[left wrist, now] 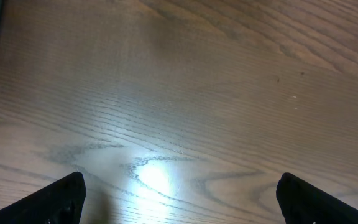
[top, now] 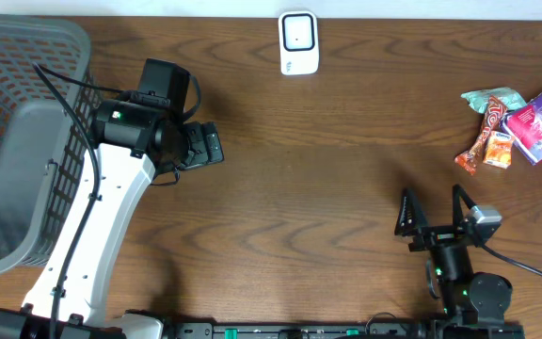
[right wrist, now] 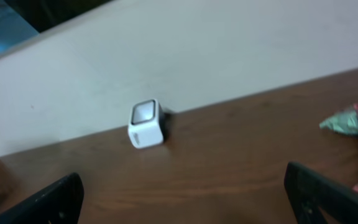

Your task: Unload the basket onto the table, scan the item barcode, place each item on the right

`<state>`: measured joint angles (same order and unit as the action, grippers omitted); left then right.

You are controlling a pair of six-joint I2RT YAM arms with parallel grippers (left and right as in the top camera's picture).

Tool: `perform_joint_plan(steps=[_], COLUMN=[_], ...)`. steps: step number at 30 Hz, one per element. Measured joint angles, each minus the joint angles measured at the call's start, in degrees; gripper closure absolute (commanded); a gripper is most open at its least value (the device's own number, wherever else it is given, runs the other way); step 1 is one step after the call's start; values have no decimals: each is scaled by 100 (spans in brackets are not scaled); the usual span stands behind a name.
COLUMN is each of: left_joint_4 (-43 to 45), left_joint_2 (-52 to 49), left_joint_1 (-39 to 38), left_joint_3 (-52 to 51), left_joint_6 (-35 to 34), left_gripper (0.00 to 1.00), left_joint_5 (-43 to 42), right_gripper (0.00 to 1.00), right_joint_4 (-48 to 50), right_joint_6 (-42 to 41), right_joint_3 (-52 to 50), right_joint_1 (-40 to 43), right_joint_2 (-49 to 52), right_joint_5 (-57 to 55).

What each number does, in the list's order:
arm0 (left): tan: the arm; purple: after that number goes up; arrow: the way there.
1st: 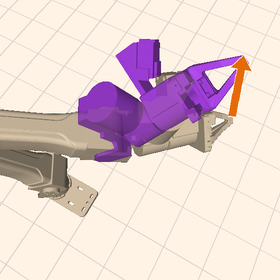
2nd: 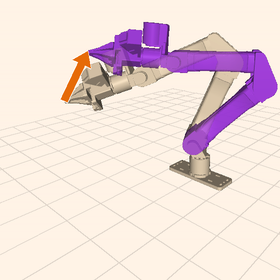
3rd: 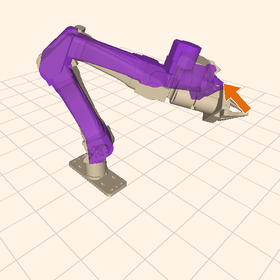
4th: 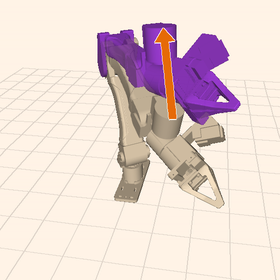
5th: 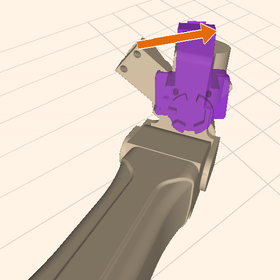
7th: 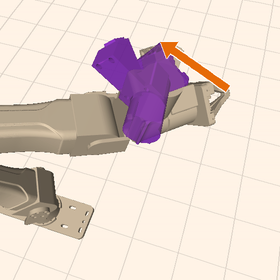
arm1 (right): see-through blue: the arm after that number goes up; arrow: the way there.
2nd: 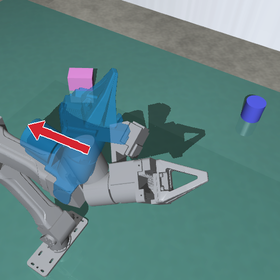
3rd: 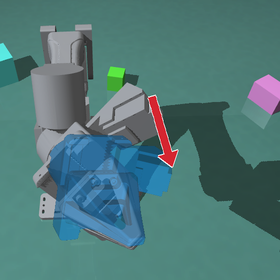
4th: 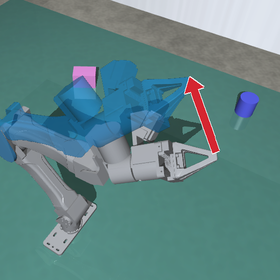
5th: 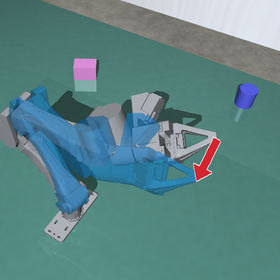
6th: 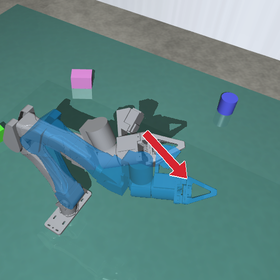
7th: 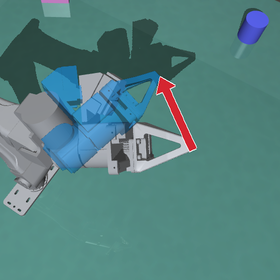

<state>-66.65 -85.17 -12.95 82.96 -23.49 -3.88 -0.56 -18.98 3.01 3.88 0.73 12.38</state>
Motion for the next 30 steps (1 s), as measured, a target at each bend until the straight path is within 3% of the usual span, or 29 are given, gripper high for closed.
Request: perform_joint_plan(steps=[6,17,30], left_joint_4=[0,2,0], left_joint_2=[0,0,0], left_joint_1=[0,0,0], left_joint_3=[0,0,0], left_joint_6=[0,0,0], left_gripper=[2,2,2], left_joint_5=[0,0,0], right_gripper=[1,1,1], right_joint_4=[0,-326,-354], right_joint_6=[201,1303,1622], right_joint_3=[-221,-245,-245], right_joint_1=[-7,-11,-11], right_joint_2=[0,-4,-4], right_joint_5=[-87,-485,-1458])
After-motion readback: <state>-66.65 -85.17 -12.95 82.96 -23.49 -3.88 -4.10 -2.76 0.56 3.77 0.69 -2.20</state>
